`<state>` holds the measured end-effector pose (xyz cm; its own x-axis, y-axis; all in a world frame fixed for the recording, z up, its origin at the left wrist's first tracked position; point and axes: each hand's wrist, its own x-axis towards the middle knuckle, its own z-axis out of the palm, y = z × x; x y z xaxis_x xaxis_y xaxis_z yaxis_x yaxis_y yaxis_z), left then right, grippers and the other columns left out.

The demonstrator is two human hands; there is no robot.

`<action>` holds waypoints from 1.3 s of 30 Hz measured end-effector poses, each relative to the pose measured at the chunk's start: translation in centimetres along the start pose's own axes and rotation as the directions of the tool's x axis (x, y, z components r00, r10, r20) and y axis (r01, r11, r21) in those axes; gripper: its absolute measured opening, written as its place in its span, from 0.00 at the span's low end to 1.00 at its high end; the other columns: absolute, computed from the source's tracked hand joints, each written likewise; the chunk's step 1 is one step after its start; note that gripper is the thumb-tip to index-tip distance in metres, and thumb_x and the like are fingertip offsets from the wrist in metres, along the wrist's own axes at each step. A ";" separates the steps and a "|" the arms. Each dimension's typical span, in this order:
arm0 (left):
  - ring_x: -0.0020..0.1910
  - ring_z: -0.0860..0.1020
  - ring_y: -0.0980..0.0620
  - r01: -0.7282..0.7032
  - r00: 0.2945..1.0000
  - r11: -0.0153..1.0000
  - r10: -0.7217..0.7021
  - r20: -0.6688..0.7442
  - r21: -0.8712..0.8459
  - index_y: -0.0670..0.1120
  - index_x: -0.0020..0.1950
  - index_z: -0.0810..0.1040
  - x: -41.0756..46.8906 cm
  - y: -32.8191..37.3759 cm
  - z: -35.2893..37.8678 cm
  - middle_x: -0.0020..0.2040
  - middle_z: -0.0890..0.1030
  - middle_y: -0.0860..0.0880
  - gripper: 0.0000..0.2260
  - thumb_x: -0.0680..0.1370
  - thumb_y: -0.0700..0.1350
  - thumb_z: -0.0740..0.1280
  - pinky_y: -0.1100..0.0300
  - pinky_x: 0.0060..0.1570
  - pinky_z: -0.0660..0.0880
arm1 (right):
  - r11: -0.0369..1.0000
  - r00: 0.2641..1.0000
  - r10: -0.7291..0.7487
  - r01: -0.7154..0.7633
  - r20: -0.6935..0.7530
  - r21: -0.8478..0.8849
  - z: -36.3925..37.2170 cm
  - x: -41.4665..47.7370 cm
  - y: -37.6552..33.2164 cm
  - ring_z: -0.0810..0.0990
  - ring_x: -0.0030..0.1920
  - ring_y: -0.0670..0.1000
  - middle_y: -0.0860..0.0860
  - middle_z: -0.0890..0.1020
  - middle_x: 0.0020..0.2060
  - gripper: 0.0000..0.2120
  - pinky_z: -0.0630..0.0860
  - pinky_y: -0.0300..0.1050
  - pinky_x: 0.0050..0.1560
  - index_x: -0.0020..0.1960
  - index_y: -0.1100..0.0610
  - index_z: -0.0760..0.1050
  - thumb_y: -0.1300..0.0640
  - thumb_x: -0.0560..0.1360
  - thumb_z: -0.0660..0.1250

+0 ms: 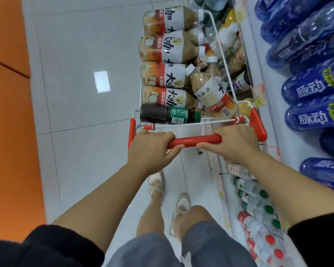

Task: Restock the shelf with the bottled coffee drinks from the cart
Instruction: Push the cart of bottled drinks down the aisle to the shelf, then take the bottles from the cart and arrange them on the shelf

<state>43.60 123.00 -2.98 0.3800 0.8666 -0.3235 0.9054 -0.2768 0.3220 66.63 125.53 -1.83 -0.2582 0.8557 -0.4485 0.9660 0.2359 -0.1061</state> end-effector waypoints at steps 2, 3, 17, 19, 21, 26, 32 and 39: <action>0.35 0.74 0.54 -0.004 1.000 1.000 0.004 0.009 0.004 0.55 0.48 0.72 1.4 -0.2 -0.7 0.36 0.75 0.57 0.18 0.78 0.65 0.50 0.57 0.48 0.68 | 1.000 1.000 0.002 -0.002 0.016 -0.018 -0.7 1.3 0.5 0.75 0.32 0.49 0.45 0.74 0.28 0.33 0.72 0.42 0.36 0.30 0.49 0.67 0.20 0.59 0.43; 0.35 0.75 0.54 -0.001 1.000 1.000 0.001 0.015 -0.002 0.55 0.48 0.72 2.0 -0.2 -1.0 0.37 0.76 0.56 0.18 0.78 0.65 0.50 0.57 0.47 0.68 | 1.000 1.000 -0.001 0.001 0.024 -0.031 -1.2 1.9 0.9 0.75 0.32 0.48 0.45 0.74 0.28 0.34 0.70 0.42 0.36 0.30 0.49 0.68 0.20 0.60 0.43; 0.49 0.76 0.58 0.157 0.969 0.958 -0.102 0.225 -0.241 0.55 0.59 0.75 11.1 -1.3 -7.5 0.52 0.77 0.58 0.14 0.77 0.59 0.61 0.59 0.47 0.76 | 0.813 0.973 0.220 -0.226 0.075 0.536 -5.0 7.2 4.5 0.76 0.42 0.44 0.43 0.78 0.42 0.15 0.76 0.44 0.43 0.48 0.48 0.76 0.39 0.70 0.67; 0.47 0.78 0.56 0.150 0.982 0.948 -0.111 0.151 -0.282 0.54 0.59 0.75 13.2 -2.0 -8.8 0.54 0.79 0.56 0.12 0.78 0.55 0.62 0.55 0.47 0.77 | 0.769 0.956 0.288 -0.197 -0.054 0.609 -5.4 8.5 4.6 0.77 0.46 0.47 0.45 0.77 0.47 0.12 0.77 0.48 0.48 0.52 0.51 0.76 0.48 0.72 0.69; 0.47 0.78 0.53 0.133 0.990 0.940 -0.114 0.079 -0.314 0.53 0.58 0.76 15.5 -2.7 -9.9 0.53 0.80 0.54 0.10 0.78 0.53 0.62 0.51 0.48 0.77 | 0.763 0.928 0.345 -0.192 -0.138 0.617 -6.1 10.0 4.4 0.76 0.52 0.51 0.47 0.74 0.52 0.16 0.76 0.51 0.53 0.57 0.53 0.75 0.53 0.71 0.71; 0.52 0.77 0.50 0.082 0.996 0.954 -0.091 -0.018 -0.289 0.52 0.57 0.77 20.6 -4.9 -11.5 0.55 0.79 0.52 0.10 0.78 0.49 0.62 0.50 0.50 0.76 | 0.804 0.926 0.378 -0.320 -0.015 0.502 -7.0 13.8 4.3 0.63 0.68 0.54 0.51 0.65 0.68 0.34 0.65 0.49 0.64 0.72 0.53 0.60 0.53 0.70 0.71; 0.59 0.74 0.45 -0.065 0.991 0.969 0.035 -0.127 -0.237 0.48 0.60 0.77 26.2 -8.8 -13.2 0.60 0.76 0.48 0.12 0.77 0.44 0.64 0.49 0.57 0.72 | 0.754 0.889 0.446 -0.435 0.103 0.493 -6.3 16.4 3.7 0.65 0.69 0.56 0.53 0.67 0.69 0.39 0.64 0.52 0.68 0.74 0.52 0.56 0.52 0.68 0.72; 0.64 0.70 0.45 -0.136 0.960 0.990 0.138 0.242 -0.027 0.51 0.73 0.60 32.7 -12.2 -13.7 0.68 0.68 0.48 0.33 0.72 0.57 0.68 0.49 0.60 0.71 | 0.726 0.839 0.541 -0.496 0.049 0.476 -6.3 17.0 3.0 0.67 0.67 0.54 0.51 0.70 0.67 0.39 0.62 0.47 0.65 0.71 0.52 0.62 0.49 0.65 0.76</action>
<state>42.38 160.38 -5.28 0.5358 0.6934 -0.4818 0.8401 -0.3806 0.3865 65.08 143.69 -4.23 0.3068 0.8232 -0.4777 0.8367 -0.4725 -0.2769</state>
